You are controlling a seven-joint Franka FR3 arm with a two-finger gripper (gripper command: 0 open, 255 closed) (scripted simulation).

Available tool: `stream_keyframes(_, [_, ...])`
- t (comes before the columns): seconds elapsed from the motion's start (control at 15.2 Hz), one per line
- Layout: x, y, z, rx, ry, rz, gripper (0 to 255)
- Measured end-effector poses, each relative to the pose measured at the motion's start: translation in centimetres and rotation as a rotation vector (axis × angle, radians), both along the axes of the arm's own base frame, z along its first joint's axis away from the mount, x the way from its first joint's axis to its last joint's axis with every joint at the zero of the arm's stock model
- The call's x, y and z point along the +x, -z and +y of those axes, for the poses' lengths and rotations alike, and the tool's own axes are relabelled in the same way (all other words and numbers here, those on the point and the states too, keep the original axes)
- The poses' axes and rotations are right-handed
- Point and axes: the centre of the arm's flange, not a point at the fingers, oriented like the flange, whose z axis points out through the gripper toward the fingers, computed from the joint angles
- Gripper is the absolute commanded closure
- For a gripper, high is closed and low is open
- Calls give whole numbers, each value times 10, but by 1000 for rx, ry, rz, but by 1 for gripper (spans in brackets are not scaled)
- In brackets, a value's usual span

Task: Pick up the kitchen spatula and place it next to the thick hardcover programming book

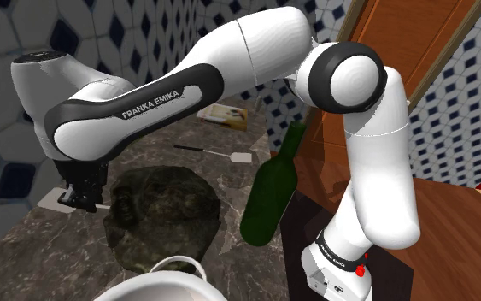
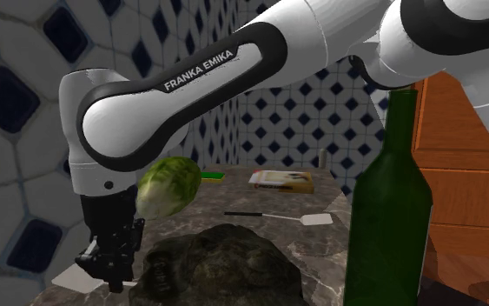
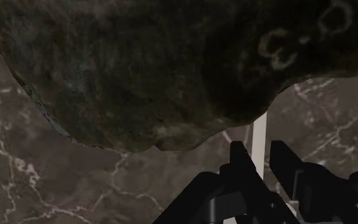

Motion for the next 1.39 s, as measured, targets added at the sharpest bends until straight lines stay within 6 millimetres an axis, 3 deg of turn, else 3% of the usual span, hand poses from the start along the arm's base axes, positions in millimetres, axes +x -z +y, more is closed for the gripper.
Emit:
stream_keyframes(0.59, [0, -2, 0, -3, -1, 6, 255])
stream_keyframes(1.39, [-2, -61, -1, -8, -1, 12, 255])
